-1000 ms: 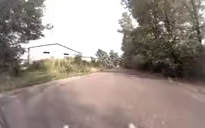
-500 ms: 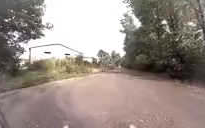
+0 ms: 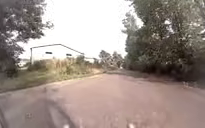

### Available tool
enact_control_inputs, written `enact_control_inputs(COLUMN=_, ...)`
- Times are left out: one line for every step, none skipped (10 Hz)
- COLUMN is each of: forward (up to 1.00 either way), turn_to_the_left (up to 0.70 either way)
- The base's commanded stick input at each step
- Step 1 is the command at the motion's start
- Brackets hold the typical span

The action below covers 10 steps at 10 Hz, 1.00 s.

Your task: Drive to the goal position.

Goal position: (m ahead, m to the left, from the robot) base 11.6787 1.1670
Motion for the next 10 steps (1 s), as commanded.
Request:
enact_control_inputs(forward=0.7, turn_to_the_left=0.0)
enact_control_inputs(forward=0.7, turn_to_the_left=0.0)
enact_control_inputs(forward=0.7, turn_to_the_left=0.0)
enact_control_inputs(forward=0.7, turn_to_the_left=0.0)
enact_control_inputs(forward=0.7, turn_to_the_left=0.0)
enact_control_inputs(forward=0.7, turn_to_the_left=0.0)
enact_control_inputs(forward=0.7, turn_to_the_left=0.0)
enact_control_inputs(forward=0.7, turn_to_the_left=0.0)
enact_control_inputs(forward=0.7, turn_to_the_left=0.0)
enact_control_inputs(forward=0.7, turn_to_the_left=0.0)
